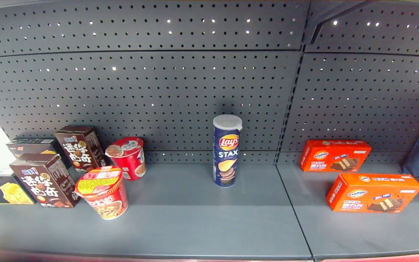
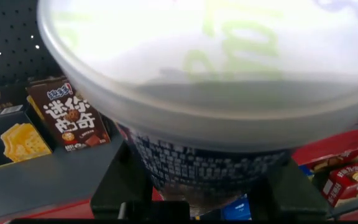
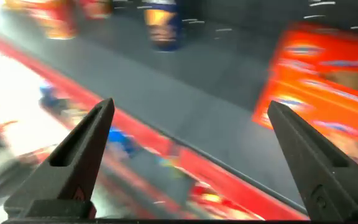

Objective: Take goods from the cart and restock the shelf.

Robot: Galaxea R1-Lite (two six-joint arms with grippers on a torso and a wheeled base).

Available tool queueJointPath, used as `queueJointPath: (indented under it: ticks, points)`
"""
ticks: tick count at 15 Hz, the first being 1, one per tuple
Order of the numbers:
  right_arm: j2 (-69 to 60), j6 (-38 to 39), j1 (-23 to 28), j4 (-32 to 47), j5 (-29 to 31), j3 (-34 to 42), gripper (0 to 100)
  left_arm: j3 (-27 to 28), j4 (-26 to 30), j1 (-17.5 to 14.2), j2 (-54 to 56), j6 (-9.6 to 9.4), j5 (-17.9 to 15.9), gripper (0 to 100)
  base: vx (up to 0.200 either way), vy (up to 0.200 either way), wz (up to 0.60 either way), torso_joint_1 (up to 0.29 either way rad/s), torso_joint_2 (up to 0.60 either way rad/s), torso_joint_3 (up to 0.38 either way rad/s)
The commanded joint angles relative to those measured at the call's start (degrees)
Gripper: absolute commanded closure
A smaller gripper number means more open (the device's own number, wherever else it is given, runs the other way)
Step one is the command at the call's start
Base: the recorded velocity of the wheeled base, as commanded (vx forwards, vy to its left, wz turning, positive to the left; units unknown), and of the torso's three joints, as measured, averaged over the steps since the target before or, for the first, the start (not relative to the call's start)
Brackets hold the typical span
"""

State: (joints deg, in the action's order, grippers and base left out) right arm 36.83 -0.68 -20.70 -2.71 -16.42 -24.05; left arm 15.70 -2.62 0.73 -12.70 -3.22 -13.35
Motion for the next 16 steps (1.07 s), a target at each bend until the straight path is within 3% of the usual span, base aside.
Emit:
queueJointPath:
  ticks: [1,3,4,6,8,11,16]
  points:
    - [15.1,1.9,-5.3,-3.9,-3.8,-3.1,0,0.0,0.2,0.0,-1.0,0.05,0.0,100,0.0,0.0,0.0,0.0,0.0,0.0]
    - [24.1,0.4,-6.0,-12.7,-4.8,-2.7,0,-0.8,0.1,0.1,-1.3,1.55,-0.1,100,0.0,0.0,0.0,0.0,0.0,0.0]
    - [30.1,-1.3,-5.7,-21.4,-7.7,-2.7,0,-1.4,0.1,0.1,-1.2,2.69,-0.2,100,0.0,0.0,0.0,0.0,0.0,0.0]
    - [41.6,-3.6,-4.9,-29.8,-12.7,-6.9,0,-0.9,0.1,0.9,-1.4,3.04,-0.2,100,0.0,0.0,0.0,0.0,0.0,0.0]
    - [49.7,-7.1,-3.7,-29.7,-14.3,-13.5,0,-1.2,0.2,3.5,-1.4,3.04,-0.1,100,0.0,0.0,0.0,0.0,0.0,0.0]
    - [60.1,-9.2,-3.6,-29.8,-16.2,-23.8,0,-1.2,0.1,3.8,-1.4,3.04,-0.1,100,0.0,0.0,0.0,0.0,0.0,0.0]
    - [72.0,-12.3,-3.4,-30.2,-21.8,-34.4,0,-0.5,0.2,4.2,-1.4,3.04,-0.2,100,0.0,0.0,0.0,0.0,0.0,0.0]
